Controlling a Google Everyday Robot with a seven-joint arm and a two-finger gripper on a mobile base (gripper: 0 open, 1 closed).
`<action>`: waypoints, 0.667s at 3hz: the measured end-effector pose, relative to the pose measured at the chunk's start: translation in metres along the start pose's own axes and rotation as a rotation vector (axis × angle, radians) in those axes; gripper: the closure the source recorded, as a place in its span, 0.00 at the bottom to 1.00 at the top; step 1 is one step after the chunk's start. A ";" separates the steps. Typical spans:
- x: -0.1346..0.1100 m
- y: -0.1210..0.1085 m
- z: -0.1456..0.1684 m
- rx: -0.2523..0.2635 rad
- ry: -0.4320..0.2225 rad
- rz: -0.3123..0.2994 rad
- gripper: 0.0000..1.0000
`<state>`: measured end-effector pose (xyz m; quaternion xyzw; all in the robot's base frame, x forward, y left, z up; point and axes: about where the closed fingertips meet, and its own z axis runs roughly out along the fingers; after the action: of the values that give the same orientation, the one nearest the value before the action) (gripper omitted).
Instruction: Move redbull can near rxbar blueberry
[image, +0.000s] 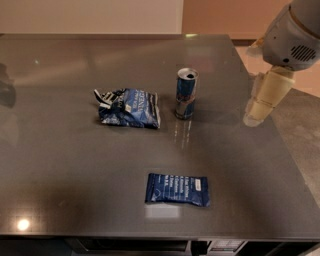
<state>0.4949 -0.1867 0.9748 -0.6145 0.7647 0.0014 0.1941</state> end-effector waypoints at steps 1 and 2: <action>-0.019 -0.030 0.020 -0.006 -0.087 0.028 0.00; -0.039 -0.052 0.043 -0.027 -0.168 0.063 0.00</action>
Offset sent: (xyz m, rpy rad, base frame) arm 0.1091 0.0547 -0.0293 0.2984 0.0186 -0.0233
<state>0.5634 -0.1528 0.9593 -0.5905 0.7645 0.0694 0.2490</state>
